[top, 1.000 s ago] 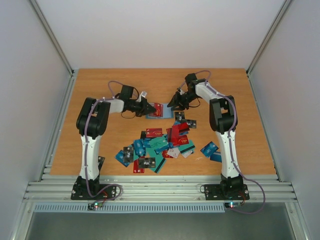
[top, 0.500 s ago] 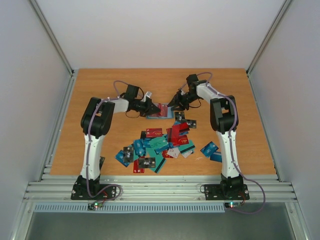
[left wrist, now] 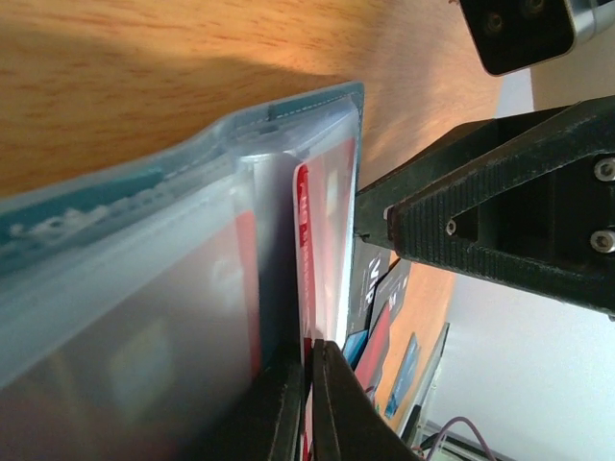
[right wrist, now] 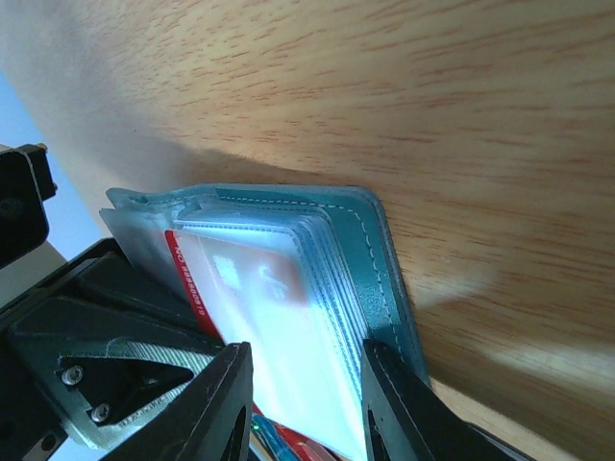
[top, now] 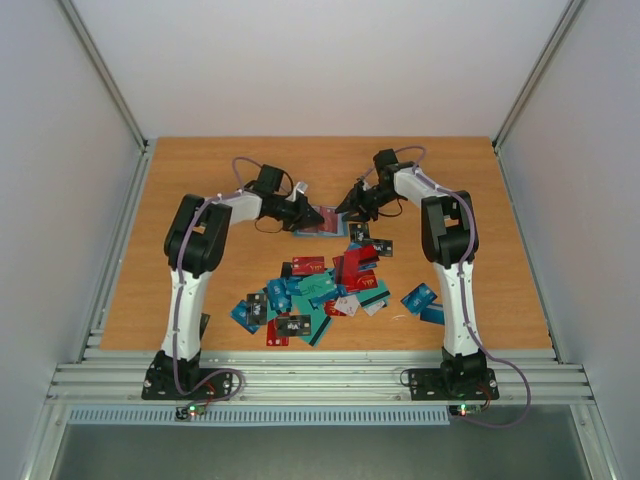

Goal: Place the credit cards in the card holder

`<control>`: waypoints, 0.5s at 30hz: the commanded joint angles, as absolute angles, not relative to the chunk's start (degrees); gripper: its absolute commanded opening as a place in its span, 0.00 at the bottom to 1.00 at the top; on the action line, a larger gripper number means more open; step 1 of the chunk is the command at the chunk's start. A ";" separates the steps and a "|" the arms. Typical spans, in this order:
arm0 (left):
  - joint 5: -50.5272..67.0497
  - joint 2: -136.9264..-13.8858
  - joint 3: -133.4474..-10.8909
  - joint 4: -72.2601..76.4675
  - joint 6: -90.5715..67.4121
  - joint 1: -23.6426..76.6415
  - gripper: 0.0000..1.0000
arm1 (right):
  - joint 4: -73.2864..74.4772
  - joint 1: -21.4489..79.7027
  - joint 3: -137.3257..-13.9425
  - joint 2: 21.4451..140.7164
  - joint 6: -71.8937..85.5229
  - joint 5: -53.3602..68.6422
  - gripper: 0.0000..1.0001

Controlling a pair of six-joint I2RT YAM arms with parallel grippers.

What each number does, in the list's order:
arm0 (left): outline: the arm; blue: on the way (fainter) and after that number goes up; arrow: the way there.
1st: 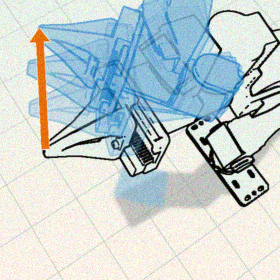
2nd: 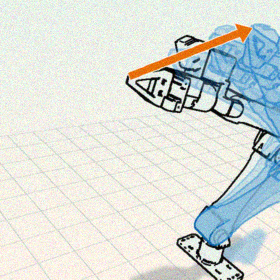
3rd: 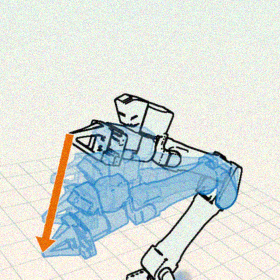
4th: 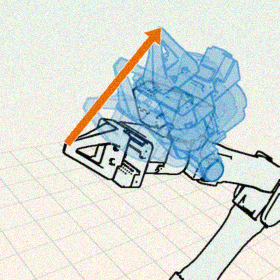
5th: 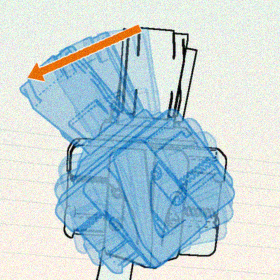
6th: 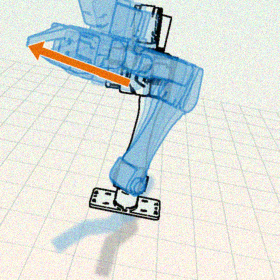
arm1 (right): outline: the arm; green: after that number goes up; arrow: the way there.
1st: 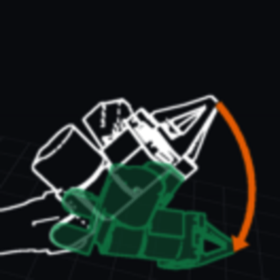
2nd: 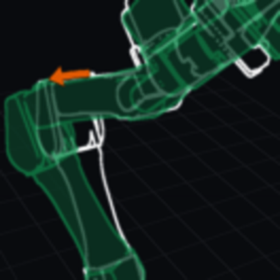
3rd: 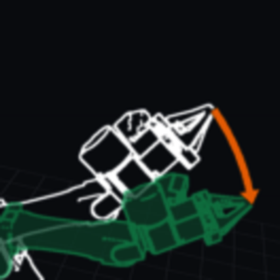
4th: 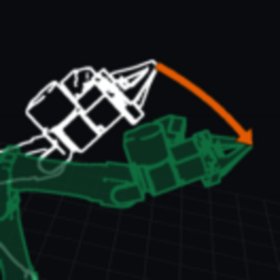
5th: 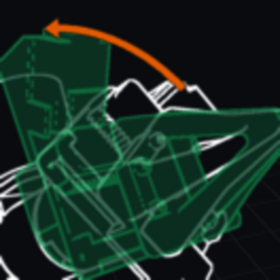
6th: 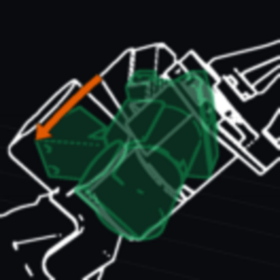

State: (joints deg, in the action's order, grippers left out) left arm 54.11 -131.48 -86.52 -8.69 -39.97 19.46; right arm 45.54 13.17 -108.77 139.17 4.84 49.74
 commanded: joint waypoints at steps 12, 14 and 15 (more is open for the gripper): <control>50.28 -132.98 -93.88 -24.48 -31.55 23.24 0.22 | 43.73 14.15 -105.16 138.13 7.83 48.05 0.33; 49.83 -133.17 -94.76 -26.25 -30.80 23.29 0.22 | 43.77 14.15 -105.21 137.93 7.78 48.08 0.33; 49.26 -133.34 -95.79 -27.69 -30.38 23.33 0.22 | 43.85 14.15 -105.28 137.86 7.81 48.08 0.33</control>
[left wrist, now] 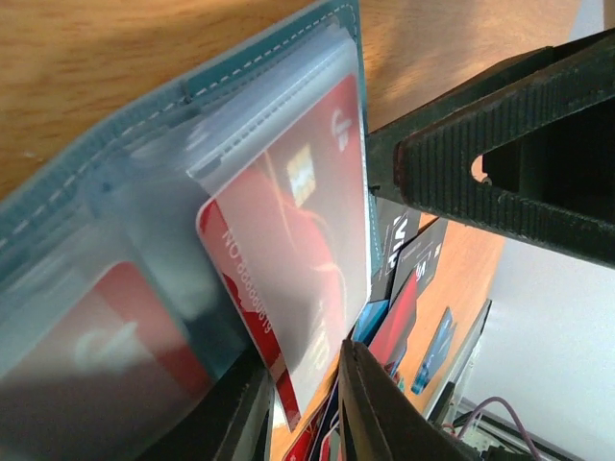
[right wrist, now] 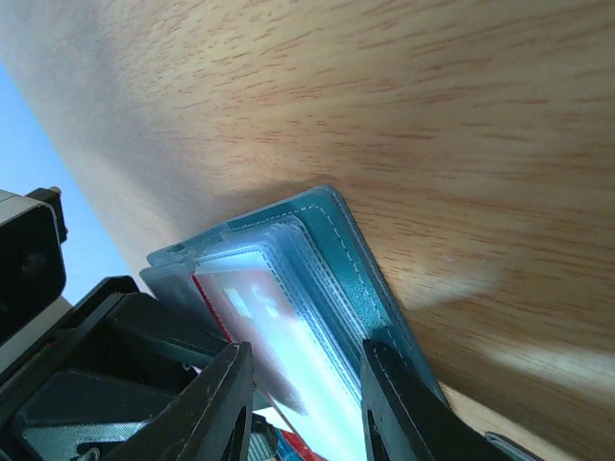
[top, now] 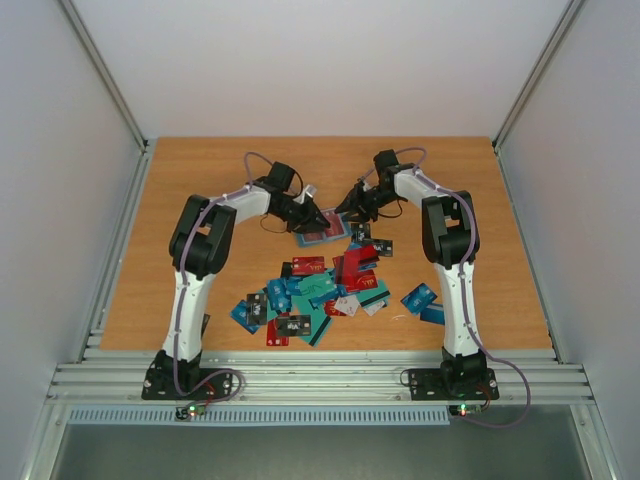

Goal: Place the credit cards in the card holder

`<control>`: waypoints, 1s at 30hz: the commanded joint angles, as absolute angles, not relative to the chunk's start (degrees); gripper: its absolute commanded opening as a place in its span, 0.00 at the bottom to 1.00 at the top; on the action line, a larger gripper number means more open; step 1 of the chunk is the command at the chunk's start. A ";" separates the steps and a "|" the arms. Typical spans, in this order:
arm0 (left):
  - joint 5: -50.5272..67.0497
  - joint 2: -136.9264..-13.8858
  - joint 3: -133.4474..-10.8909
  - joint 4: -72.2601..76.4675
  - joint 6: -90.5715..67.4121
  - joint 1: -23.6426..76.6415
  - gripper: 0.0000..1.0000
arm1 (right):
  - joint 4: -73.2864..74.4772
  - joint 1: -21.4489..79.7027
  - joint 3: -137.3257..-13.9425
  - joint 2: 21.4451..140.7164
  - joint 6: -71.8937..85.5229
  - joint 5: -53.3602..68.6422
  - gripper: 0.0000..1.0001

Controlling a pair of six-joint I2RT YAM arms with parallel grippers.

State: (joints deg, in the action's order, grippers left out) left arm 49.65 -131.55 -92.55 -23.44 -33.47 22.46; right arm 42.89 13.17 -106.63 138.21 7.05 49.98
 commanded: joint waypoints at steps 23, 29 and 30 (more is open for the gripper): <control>43.42 -131.27 -103.46 -46.59 -16.85 23.42 0.53 | 46.01 14.15 -104.88 131.28 5.57 44.38 0.33; 40.95 -128.85 -102.89 -48.09 -14.82 23.16 0.52 | 45.57 14.15 -100.39 127.35 4.97 41.83 0.33; 39.91 -128.64 -103.04 -48.82 -14.01 23.06 0.52 | 45.39 14.15 -99.41 126.30 4.91 41.31 0.33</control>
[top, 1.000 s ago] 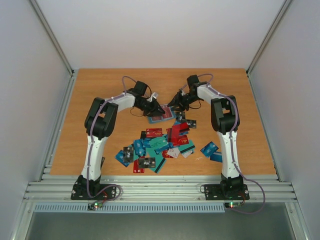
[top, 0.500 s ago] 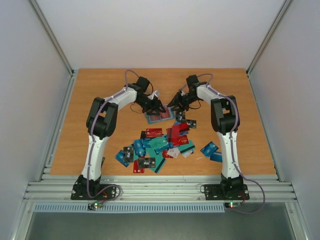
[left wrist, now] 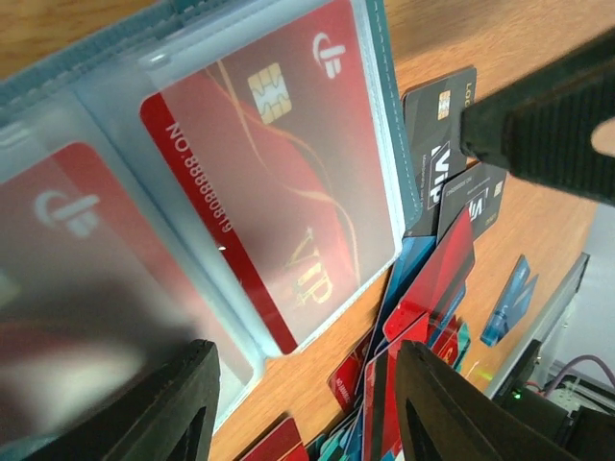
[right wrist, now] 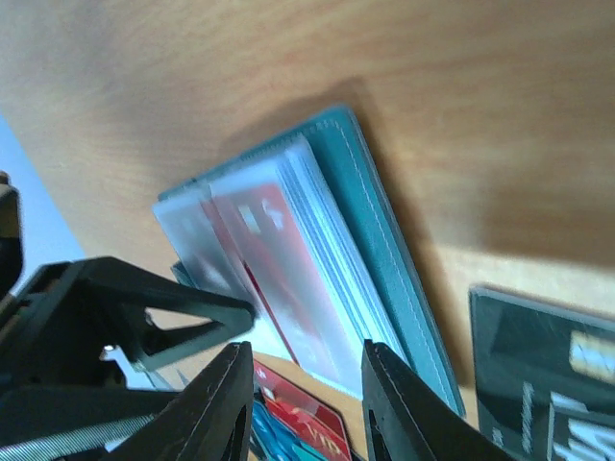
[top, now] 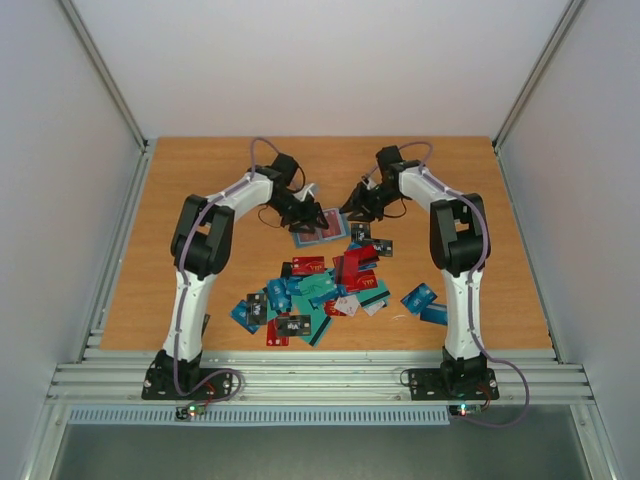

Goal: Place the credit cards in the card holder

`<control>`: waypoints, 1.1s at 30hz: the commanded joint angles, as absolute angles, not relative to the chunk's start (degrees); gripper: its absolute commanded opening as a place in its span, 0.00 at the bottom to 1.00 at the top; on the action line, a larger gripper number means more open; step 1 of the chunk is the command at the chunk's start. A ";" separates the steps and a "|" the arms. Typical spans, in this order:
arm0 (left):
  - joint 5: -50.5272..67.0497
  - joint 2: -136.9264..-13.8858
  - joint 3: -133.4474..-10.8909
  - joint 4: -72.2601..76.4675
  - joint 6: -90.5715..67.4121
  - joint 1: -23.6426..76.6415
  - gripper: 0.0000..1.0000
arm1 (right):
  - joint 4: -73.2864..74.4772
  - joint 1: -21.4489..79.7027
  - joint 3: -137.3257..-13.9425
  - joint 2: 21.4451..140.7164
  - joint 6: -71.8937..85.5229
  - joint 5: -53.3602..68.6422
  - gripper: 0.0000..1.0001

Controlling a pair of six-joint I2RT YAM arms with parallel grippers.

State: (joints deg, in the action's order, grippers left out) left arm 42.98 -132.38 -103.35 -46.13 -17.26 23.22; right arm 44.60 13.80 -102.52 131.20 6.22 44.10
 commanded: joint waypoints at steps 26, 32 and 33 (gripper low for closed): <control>40.19 -130.74 -99.41 -38.47 -16.93 23.71 0.07 | 43.85 15.99 -101.25 131.41 1.71 48.30 0.36; 40.01 -132.62 -100.61 -37.86 -17.31 23.74 0.06 | 45.62 15.91 -102.78 131.83 0.91 47.99 0.36; 39.99 -133.20 -101.18 -38.10 -17.38 23.81 0.06 | 45.87 15.91 -103.06 131.88 0.96 47.92 0.36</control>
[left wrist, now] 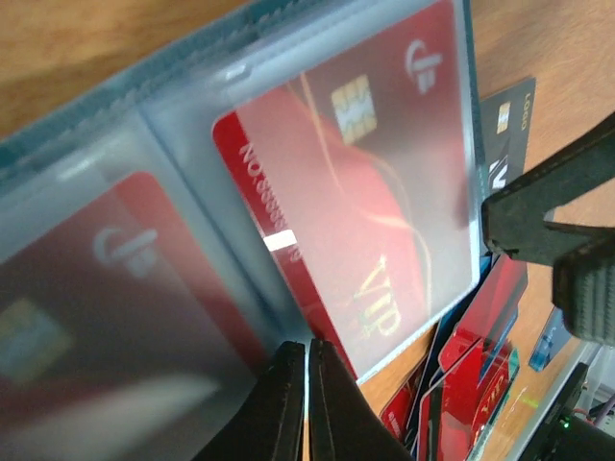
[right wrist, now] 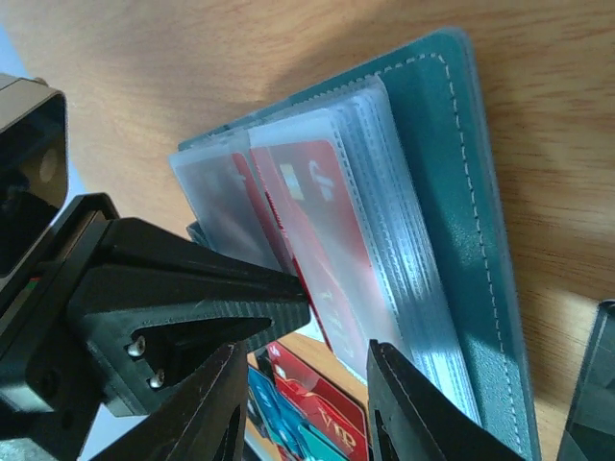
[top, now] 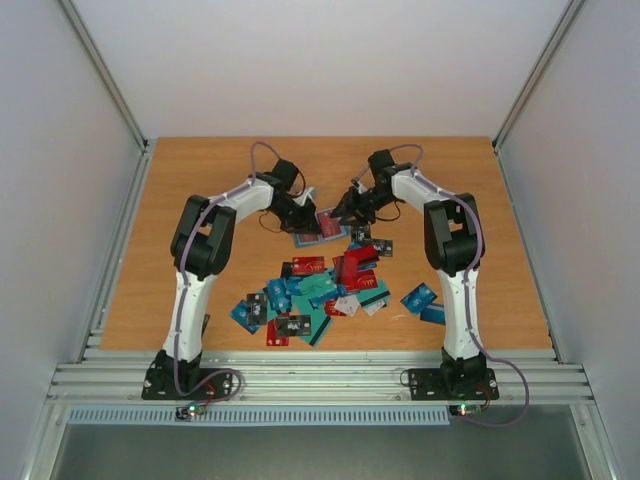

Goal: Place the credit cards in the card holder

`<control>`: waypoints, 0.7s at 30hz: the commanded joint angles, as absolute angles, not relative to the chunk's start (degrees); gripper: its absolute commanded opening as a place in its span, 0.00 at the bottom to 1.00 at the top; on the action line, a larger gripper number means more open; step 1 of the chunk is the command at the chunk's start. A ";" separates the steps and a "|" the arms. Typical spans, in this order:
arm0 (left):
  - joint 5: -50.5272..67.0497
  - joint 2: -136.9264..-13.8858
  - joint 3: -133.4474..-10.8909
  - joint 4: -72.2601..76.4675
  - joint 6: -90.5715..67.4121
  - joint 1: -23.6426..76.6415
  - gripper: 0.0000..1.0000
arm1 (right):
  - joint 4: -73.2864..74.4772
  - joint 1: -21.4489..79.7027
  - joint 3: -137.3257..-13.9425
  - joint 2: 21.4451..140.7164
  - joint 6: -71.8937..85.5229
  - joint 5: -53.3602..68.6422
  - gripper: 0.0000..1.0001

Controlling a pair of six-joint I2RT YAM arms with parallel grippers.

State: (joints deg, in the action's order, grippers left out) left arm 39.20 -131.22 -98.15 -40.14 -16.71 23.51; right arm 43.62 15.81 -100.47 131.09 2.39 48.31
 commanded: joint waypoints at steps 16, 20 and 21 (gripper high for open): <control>33.47 -138.19 -106.50 -45.89 -13.71 25.40 0.02 | 52.02 15.82 -107.95 134.20 -3.86 42.60 0.35; 33.26 -138.74 -106.63 -46.27 -13.54 25.40 0.02 | 52.23 15.83 -108.90 134.39 -3.95 40.93 0.35; 33.18 -138.73 -106.61 -46.25 -13.54 25.40 0.01 | 52.21 15.82 -109.08 134.38 -4.02 40.92 0.35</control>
State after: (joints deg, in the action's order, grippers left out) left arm 36.49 -135.83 -106.19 -43.59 -14.83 25.06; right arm 50.63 15.77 -106.89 133.71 -2.63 43.22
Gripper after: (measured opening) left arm 0.024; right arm 0.353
